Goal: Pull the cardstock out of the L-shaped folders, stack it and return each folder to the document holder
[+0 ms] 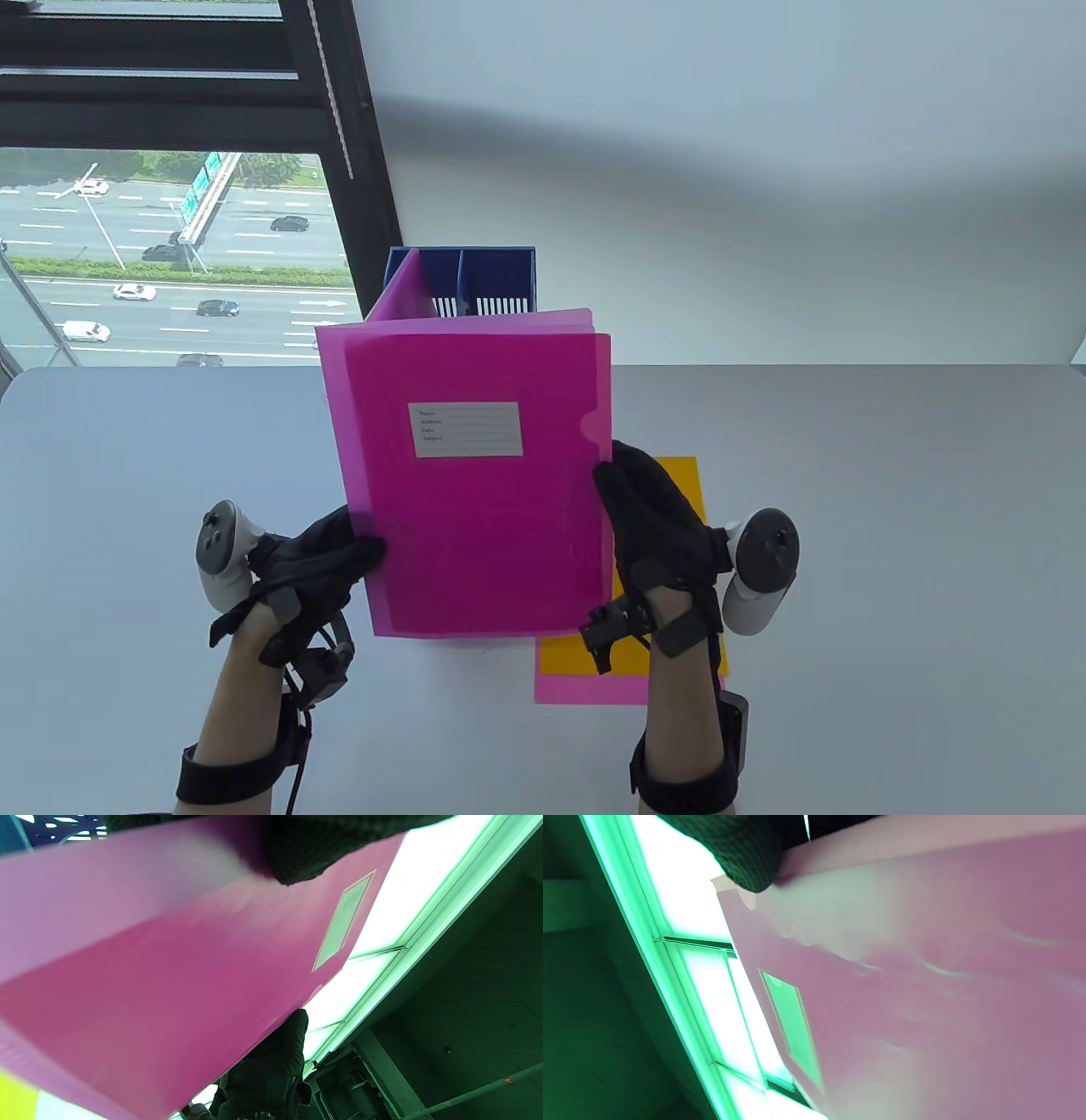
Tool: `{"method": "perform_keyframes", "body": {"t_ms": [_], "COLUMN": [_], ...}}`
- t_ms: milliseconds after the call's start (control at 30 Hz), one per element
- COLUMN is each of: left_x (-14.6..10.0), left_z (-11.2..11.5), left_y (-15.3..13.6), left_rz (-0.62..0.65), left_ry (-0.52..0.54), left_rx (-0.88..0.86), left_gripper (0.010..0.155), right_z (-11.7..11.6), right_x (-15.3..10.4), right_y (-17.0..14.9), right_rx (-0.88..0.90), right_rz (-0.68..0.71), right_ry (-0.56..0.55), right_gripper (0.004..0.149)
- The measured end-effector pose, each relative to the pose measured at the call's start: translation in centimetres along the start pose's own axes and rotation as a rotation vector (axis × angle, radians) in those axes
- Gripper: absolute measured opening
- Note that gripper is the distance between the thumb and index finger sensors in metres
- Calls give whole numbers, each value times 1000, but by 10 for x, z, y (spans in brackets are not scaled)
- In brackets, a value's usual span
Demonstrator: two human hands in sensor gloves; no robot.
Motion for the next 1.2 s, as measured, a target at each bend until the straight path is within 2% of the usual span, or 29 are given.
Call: {"method": "perform_keyframes", "body": {"t_ms": [300, 433, 733, 1200], "left_x": [0, 0, -1, -2], "left_z": [0, 0, -1, -5], "left_y": [0, 1, 2, 2], "left_rz": [0, 4, 7, -6], "left_ry": [-21, -19, -8, 40], "left_rx": [-13, -18, -22, 41], "left_gripper": [47, 47, 47, 47], "right_z": [-8, -8, -3, 4], "right_x": [3, 3, 3, -3], "right_y": [-9, -10, -2, 23], "right_rx": [183, 188, 58, -430], "right_rz": [-33, -38, -35, 14], "right_ry": [171, 173, 101, -83], "right_gripper": [39, 38, 38, 36]}}
Point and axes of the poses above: the tracker on the back of each hand, its own y axis roughly to the thumb side, its own x axis roughly from the wrist to the fingertips, z = x × y, the point moved 2 cm from there along x, roughly from the wrist to the fingertips, and after that the axes turned 14 degrees about -x, right-handed, at the moved point
